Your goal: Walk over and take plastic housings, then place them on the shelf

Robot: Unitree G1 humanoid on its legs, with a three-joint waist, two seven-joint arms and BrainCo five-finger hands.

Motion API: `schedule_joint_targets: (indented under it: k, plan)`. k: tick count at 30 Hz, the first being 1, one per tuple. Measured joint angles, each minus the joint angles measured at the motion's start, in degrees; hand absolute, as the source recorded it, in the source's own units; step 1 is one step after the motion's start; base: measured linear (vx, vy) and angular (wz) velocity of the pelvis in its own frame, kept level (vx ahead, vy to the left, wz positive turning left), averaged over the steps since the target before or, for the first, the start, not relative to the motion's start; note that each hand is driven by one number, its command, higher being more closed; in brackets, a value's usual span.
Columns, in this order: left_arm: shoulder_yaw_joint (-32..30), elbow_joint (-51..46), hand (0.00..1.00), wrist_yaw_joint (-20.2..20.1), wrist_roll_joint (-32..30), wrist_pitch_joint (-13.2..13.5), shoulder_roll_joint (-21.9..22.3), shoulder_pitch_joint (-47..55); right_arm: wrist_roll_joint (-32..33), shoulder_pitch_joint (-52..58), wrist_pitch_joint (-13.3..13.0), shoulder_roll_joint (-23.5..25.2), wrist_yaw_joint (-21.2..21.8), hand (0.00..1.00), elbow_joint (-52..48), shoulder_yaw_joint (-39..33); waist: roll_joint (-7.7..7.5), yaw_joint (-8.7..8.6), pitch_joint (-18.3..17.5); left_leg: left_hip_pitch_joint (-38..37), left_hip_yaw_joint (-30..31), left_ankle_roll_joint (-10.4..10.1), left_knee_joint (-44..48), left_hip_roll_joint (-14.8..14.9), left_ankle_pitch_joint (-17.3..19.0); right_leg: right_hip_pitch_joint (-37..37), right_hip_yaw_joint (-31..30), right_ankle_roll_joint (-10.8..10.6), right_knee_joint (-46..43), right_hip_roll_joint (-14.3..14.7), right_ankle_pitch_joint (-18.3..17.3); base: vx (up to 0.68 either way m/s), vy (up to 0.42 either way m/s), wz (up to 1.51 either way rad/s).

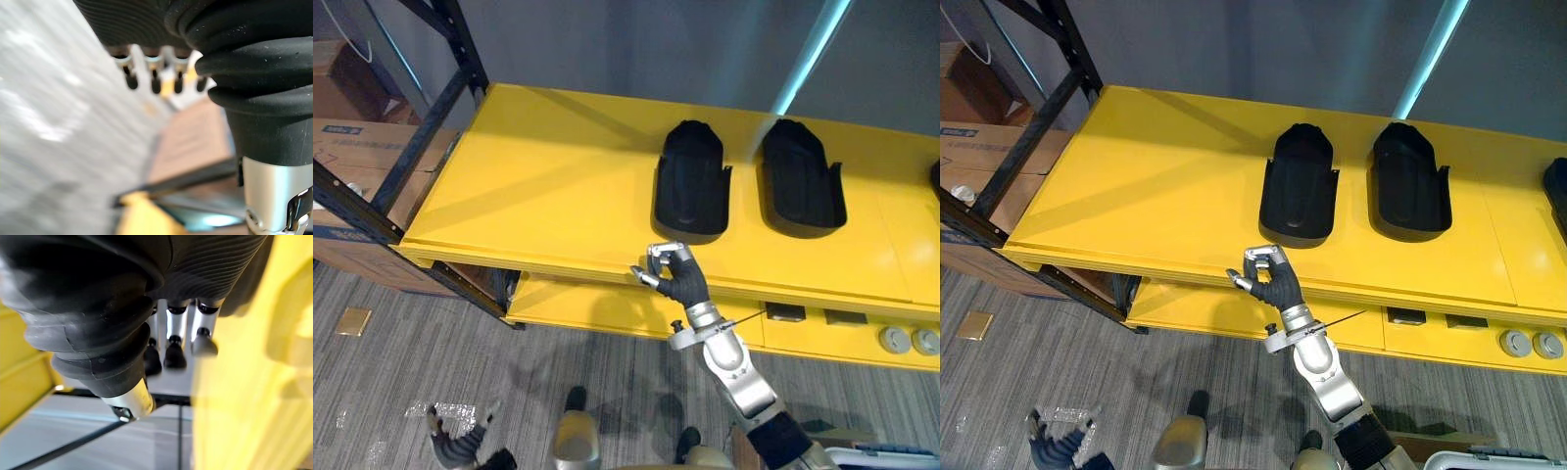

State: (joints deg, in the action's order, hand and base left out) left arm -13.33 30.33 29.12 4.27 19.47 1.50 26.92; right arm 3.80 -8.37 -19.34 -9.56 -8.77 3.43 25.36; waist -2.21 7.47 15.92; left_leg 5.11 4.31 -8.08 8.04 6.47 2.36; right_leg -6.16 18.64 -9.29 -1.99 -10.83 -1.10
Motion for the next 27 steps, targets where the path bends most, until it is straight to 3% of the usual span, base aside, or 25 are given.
schedule_joint_targets:
  k: [4, 10, 16, 27]
  plan:
    - [1.30, 5.64, 0.00, -12.73, 6.43, -1.12, -0.04, 0.51, 0.01, 0.02, 1.01, 0.00, -0.18, 1.00, 0.17, -0.73, -0.04, 0.00, -0.02, 0.00, -0.11, -0.12, -0.12, 0.13, -0.09, 0.12, -0.07, 0.05, -0.06, 0.05, -0.04, 0.00, 0.000, 0.00]
    - [4.82, 6.90, 0.00, -20.20, 9.97, -1.04, -1.66, -0.11, -0.80, 0.09, 1.78, 0.21, -1.44, 1.00, 2.35, -3.35, -0.36, 0.09, -0.21, 0.02, -1.62, -0.20, -0.63, 0.51, -0.20, 1.30, -1.55, 0.14, -0.23, 0.11, 0.11, 0.01, 0.000, -0.10]
    - [7.08, 7.40, 0.00, -21.77, 13.32, -0.99, -3.43, -1.77, -2.34, -1.36, 1.69, 0.20, -3.88, 1.00, 3.25, -7.06, -0.36, -0.06, -0.21, 0.01, -1.67, -0.20, -0.75, 0.54, -0.20, 1.31, -1.58, 0.12, -0.17, 0.13, 0.16, 0.00, 0.000, -0.02]
    - [7.09, 8.85, 0.00, -22.21, 13.80, -1.23, -3.66, -2.33, -2.24, -5.66, 1.70, 0.45, -3.49, 1.00, 11.15, -12.89, -0.33, 0.67, -0.19, -0.08, -1.59, -0.16, -0.80, 0.55, -0.28, 1.10, -1.48, 0.12, -0.19, 0.12, 0.16, 0.00, 0.000, 0.00]
